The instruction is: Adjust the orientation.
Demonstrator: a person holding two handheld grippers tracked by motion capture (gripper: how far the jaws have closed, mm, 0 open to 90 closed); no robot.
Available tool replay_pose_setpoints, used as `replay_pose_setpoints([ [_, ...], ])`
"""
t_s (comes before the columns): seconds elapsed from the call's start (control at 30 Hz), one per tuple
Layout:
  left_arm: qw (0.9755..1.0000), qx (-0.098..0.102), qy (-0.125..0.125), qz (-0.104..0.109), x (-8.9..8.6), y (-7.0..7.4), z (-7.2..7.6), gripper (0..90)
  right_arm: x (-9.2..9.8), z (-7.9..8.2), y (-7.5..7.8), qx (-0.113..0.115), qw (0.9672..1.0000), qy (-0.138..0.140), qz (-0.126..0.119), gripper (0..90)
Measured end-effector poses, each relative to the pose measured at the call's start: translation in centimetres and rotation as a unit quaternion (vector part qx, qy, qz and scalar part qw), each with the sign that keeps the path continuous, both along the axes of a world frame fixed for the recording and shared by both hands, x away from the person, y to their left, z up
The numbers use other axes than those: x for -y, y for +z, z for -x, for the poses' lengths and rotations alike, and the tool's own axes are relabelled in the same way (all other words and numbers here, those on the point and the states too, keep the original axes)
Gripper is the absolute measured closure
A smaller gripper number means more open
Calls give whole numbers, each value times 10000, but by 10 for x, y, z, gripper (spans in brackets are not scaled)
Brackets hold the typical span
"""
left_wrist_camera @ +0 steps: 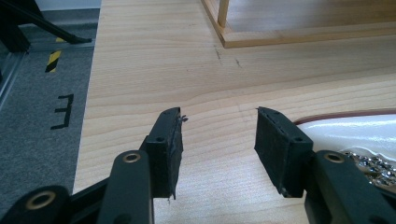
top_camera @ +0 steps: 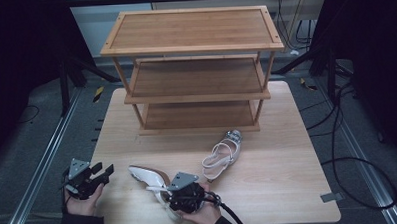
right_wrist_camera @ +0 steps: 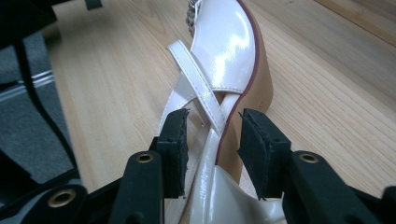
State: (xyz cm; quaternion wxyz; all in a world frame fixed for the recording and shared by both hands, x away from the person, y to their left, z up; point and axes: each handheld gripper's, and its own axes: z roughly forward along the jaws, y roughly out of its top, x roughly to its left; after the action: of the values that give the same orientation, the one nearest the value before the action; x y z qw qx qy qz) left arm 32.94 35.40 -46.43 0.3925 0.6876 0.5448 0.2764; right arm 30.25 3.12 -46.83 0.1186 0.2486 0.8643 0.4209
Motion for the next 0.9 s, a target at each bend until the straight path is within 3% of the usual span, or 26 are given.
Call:
replay_pose_setpoints([
  [0.13,10000,-10,-14,5,0,0,0,508,-3,-3,-3,1,10000,-57,35,702],
  [0.27,10000,-5,-15,4,-1,0,0,509,-2,-4,-4,-29,10000,-83,1,712],
  [0.47,10000,-11,-20,4,0,0,0,513,4,-6,-3,-80,9993,-356,-78,760],
  [0.67,10000,-9,-27,5,0,0,0,516,17,-16,-4,-342,9972,-602,-271,800],
  [0.73,10000,-8,-39,-10,-1,0,0,517,26,-23,-7,-615,9940,-707,-558,806],
  [0.9,10000,-14,-56,5,0,-1,0,520,31,-27,-9,-628,9925,-780,-696,811],
])
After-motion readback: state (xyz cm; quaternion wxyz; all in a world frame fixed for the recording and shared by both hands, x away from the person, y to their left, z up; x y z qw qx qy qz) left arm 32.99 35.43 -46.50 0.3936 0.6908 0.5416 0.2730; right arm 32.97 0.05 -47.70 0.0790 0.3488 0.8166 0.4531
